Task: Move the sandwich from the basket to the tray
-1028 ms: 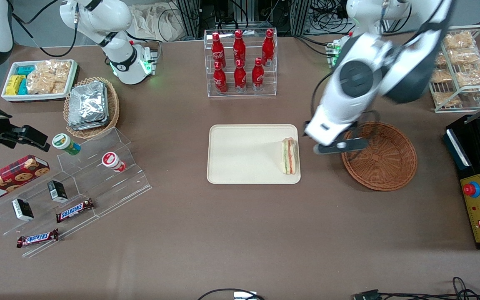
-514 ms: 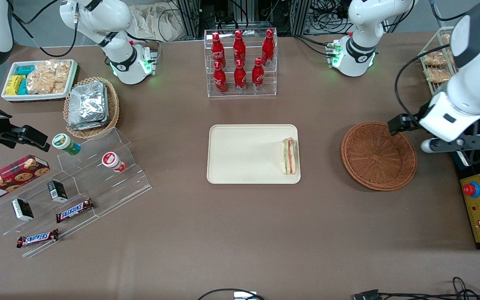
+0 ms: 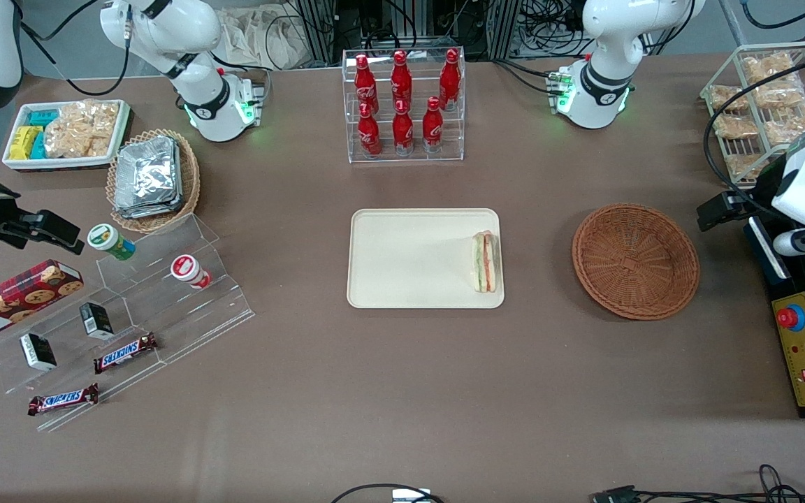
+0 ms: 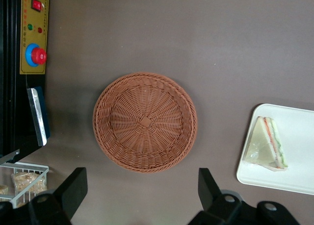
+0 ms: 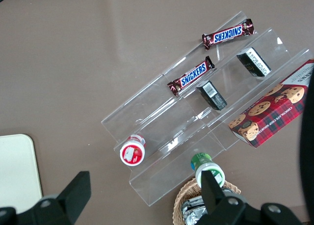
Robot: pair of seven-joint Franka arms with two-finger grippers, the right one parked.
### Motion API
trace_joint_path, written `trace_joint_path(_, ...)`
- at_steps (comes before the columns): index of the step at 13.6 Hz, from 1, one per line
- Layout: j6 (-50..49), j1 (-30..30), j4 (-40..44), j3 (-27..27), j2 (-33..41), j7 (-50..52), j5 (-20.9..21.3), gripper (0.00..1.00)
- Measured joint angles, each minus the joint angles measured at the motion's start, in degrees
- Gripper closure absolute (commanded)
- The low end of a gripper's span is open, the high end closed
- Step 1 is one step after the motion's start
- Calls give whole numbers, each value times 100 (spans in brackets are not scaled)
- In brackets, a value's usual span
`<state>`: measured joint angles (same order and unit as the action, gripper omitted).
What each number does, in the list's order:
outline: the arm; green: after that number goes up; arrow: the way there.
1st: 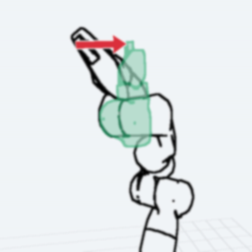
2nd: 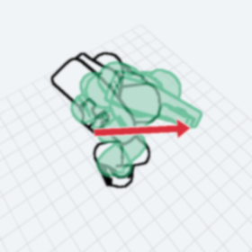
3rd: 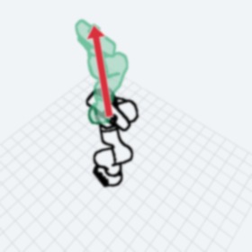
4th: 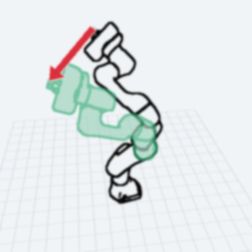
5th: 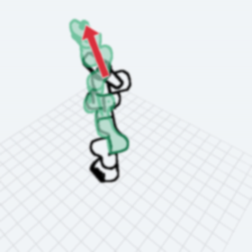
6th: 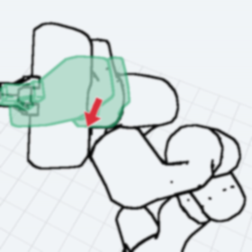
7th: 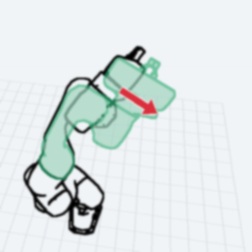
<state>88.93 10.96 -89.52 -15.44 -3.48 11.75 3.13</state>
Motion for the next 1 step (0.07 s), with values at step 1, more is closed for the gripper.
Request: trace_joint_path(1,6,-70,9,1,0,0,0,0)
